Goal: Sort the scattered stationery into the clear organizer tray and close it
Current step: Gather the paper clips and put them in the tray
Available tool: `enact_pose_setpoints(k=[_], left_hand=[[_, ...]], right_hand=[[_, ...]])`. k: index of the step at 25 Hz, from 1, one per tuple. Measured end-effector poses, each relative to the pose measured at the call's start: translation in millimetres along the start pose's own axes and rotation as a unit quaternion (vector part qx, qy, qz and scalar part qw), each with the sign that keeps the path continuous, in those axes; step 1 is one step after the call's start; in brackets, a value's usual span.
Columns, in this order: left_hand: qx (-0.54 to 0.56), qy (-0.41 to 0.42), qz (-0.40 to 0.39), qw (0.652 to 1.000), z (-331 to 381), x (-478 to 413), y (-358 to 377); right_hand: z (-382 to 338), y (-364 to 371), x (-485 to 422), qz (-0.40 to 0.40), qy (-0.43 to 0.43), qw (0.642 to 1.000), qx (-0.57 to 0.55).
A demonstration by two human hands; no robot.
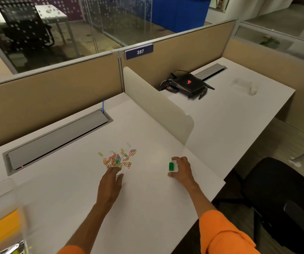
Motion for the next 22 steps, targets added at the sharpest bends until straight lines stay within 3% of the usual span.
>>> enact_pose_setpoints(k=[9, 14, 22], left_hand=[[-0.006, -0.004, 0.026, 1.0, -12, 14, -22], [0.0, -0.029, 0.017, 0.999, -31, 32, -43], [-0.011, -0.097, 0.004, 0.995, -83, 86, -100]], right_hand=[[-37, 14, -1, 0.001, -0.077, 0.995, -0.057], [-115, 57, 10, -0.038, -0.171, 0.983, -0.058], [-263, 174, 58, -0.169, -0.293, 0.94, -0.04]])
Point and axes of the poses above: each hand's wrist, its own x-axis away from the middle knuckle, its own y-axis out of the palm, z = x × y, the point moved 4 cm from there along -x, towards the middle knuckle, and after that the axes turned 4 degrees about -x, right-handed, at the moved point
